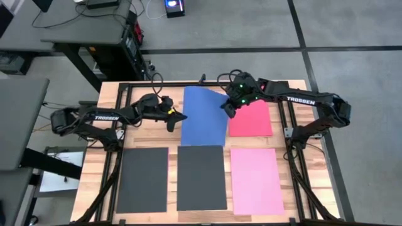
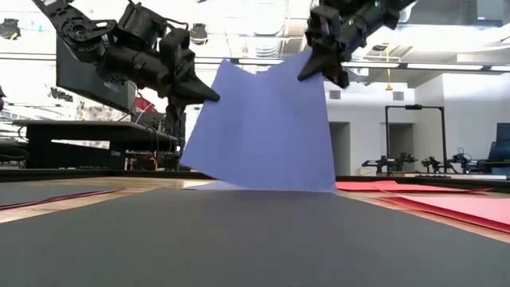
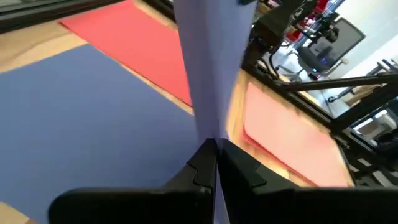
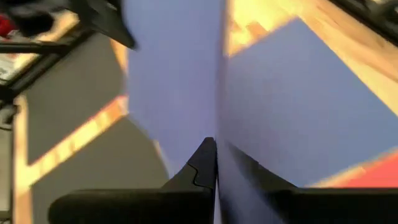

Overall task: Organize paper
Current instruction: Stack the blue paper on top of the blue paper

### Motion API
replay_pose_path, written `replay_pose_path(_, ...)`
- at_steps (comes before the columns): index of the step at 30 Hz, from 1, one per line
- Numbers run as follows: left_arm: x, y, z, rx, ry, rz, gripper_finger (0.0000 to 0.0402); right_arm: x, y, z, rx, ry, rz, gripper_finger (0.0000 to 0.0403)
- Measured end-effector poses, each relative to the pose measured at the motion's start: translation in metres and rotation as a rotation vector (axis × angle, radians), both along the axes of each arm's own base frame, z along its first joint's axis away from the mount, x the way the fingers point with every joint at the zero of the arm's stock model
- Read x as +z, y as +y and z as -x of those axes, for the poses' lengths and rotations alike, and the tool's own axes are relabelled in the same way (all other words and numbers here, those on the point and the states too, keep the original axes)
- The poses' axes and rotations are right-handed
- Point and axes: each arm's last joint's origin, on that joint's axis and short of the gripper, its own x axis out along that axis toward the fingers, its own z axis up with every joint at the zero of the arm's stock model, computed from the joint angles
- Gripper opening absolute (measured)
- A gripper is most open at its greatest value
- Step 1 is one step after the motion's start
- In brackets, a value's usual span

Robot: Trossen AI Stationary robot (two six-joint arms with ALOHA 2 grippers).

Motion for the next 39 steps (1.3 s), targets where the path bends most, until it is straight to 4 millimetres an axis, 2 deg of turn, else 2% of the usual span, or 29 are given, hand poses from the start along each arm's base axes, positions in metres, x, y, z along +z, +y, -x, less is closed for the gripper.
replay_pose_path(7, -0.014, 0.013, 0.0, 0.039, 0.054, 0.015, 0.0, -0.02, -0.012, 0.009, -0.051, 0.018, -0.005, 0.0)
replay_pose_path(19, -0.044, 0.024, -0.007, 0.062, 0.145, 0.061, 0.0, -0.023, -0.019, 0.008, -0.068, 0.027, 0.035, 0.0)
replay_pose_path(22, -0.048, 0.028, -0.008, 0.074, 0.138, 0.057, 0.0, -0.031, -0.02, 0.001, -0.061, 0.042, 0.03, 0.0)
replay_pose_path(31, -0.042, 0.032, -0.006, 0.104, 0.11, 0.041, 0.0, -0.075, -0.024, -0.022, -0.028, 0.146, -0.007, 0.0)
replay_pose_path(34, -0.044, 0.032, -0.005, 0.103, 0.129, 0.05, 0.0, -0.082, -0.027, -0.025, -0.032, 0.155, -0.012, 0.0)
replay_pose_path(39, -0.047, 0.031, -0.003, 0.098, 0.166, 0.053, 0.0, -0.083, -0.03, -0.028, -0.037, 0.127, 0.002, 0.0)
